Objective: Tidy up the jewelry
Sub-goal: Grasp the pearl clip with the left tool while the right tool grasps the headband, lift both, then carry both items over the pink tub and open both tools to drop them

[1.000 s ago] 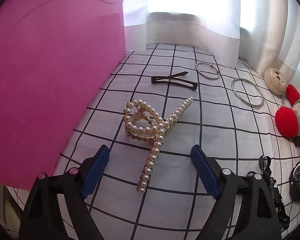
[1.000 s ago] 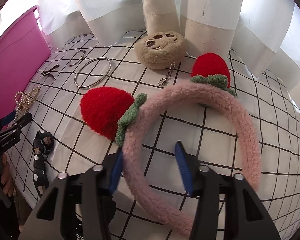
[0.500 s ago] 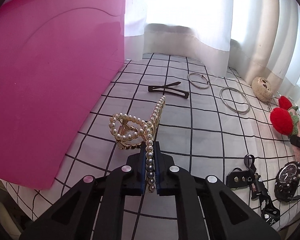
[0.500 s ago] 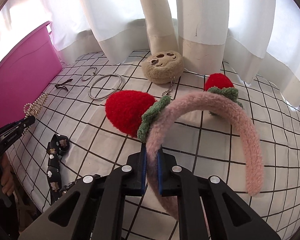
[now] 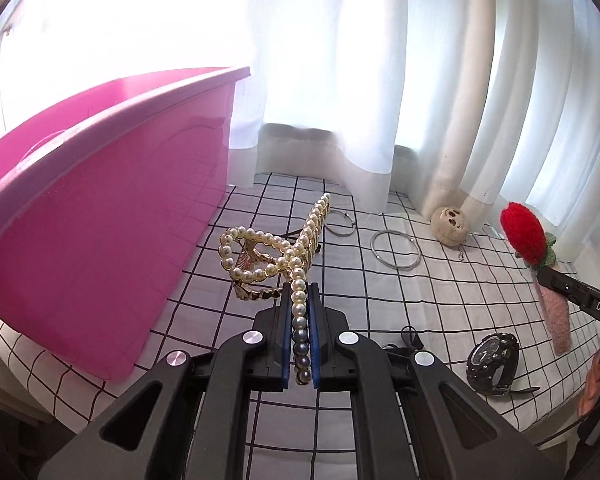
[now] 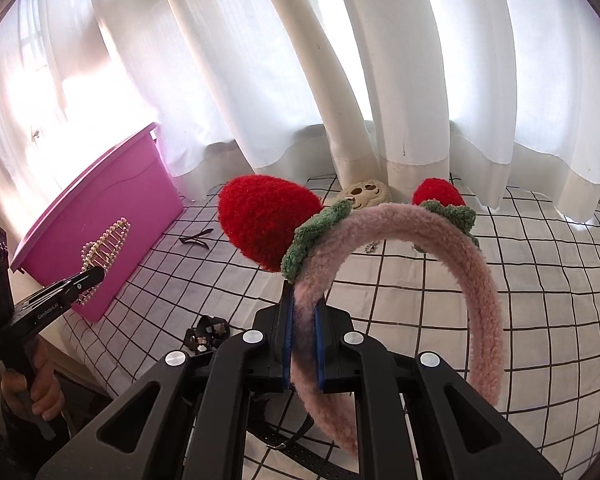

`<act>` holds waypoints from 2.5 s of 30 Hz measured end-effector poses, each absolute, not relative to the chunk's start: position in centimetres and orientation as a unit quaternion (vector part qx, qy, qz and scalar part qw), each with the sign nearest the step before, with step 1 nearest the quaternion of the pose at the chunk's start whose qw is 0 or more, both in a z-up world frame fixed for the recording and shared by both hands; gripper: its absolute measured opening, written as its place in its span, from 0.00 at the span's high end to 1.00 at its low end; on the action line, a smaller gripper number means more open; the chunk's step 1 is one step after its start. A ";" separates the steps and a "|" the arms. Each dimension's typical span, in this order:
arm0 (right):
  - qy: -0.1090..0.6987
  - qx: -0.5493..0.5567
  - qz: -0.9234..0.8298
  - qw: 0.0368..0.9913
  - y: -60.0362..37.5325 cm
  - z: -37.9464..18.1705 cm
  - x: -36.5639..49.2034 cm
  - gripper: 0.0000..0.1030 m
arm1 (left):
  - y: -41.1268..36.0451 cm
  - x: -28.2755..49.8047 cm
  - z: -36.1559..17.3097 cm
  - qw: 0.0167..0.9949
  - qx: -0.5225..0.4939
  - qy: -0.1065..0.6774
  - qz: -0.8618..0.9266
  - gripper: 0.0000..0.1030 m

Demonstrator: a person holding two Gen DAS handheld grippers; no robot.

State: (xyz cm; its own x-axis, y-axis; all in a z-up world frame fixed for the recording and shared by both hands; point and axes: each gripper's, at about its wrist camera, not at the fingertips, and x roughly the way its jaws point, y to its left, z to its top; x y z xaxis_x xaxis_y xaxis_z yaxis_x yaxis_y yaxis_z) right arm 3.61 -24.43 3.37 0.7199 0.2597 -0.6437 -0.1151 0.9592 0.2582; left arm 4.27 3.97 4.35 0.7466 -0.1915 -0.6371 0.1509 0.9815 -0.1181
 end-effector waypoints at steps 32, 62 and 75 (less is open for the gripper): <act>0.286 -0.047 0.327 0.899 6.1 20.7 13.8 0.91 | 21.4 5.1 17.1 0.958 -0.024 0.246 0.143 0.93; 0.365 -0.127 0.259 0.885 14.1 14.9 19.0 0.46 | 26.6 9.3 12.8 0.929 -0.039 0.305 0.205 0.23; 0.345 -0.113 0.230 0.903 11.1 14.3 17.2 0.46 | 23.9 7.1 13.5 0.939 -0.008 0.273 0.211 0.17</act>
State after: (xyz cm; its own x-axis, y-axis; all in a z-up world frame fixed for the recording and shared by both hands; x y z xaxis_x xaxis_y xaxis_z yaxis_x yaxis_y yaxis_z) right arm 17.19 11.06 14.31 0.6564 0.3379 -0.6745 -0.4941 0.8682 -0.0460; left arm 7.09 23.91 13.53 0.7619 0.3912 -0.5161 -0.3998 0.9111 0.1004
